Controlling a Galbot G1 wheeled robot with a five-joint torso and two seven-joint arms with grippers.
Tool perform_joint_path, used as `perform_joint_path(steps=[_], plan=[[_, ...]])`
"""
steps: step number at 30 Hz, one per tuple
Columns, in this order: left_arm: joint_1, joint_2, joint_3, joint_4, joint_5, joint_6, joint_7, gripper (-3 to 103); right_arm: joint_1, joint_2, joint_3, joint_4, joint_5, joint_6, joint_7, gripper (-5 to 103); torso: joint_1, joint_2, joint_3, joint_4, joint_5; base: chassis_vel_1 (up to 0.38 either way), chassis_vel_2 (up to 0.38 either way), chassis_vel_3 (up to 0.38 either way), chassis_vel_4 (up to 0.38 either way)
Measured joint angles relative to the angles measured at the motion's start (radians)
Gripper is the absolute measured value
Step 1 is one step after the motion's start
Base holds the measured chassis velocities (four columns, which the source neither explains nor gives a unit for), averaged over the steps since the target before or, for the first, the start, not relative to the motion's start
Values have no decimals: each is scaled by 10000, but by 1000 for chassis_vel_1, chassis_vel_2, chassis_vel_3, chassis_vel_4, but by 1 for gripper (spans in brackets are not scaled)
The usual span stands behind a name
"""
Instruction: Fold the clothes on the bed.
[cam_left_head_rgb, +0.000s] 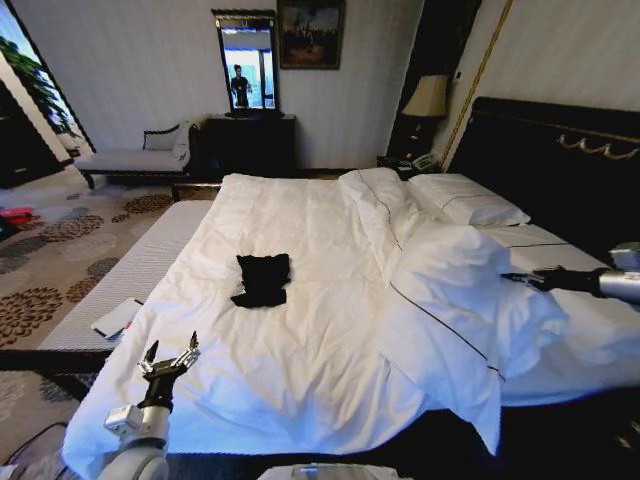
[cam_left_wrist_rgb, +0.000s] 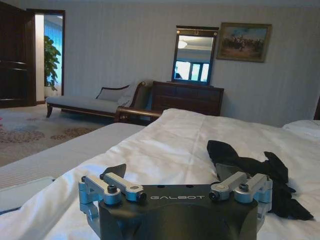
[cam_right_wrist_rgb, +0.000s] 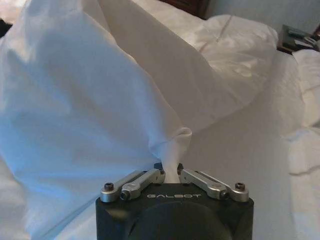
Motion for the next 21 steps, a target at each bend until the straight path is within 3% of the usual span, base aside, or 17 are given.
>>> perform_joint_path(steps=[8,11,12,13,14,15,17,18,21], plan=[[-185,77,96,200,-64,-18,-1,100,705,-586,-911,-496,-40,297,6,1,0,0,0,-3,1,0,0,0,0],[-290,126,133,245,-71,-5,-7,100,1192,-879,-1626,-491,15,369,51,1,0,0,0,9,-1,0,0,0,0],[-352,175,150,263,-92,8,-29,100,1679,-1170,-2458,-404,55,372,70,1,1,-1,1,10,-7,0,0,0,0],[-437,249,169,286,-138,26,-39,100,2700,-1599,-4211,-251,89,366,95,1,1,-1,0,10,-22,0,0,0,0],[-437,249,169,286,-138,26,-39,100,2700,-1599,-4211,-251,89,366,95,1,1,-1,0,10,-22,0,0,0,0],[-500,307,182,308,-173,46,-62,100,3567,-1874,-5422,-148,63,365,96,1,1,-2,0,-7,-2,0,0,0,0],[-722,455,323,407,-211,119,-90,100,6283,-2678,-8281,213,-4,366,154,1,0,-1,-1,-11,1,0,0,0,0],[-722,455,323,407,-211,119,-90,100,6283,-2678,-8281,213,-4,366,154,1,0,-1,-1,-11,1,0,0,0,0],[-1668,924,986,676,-399,500,-255,100,9558,-4288,-10769,681,-297,451,115,1,-3,0,-3,-3,3,0,0,0,0]])
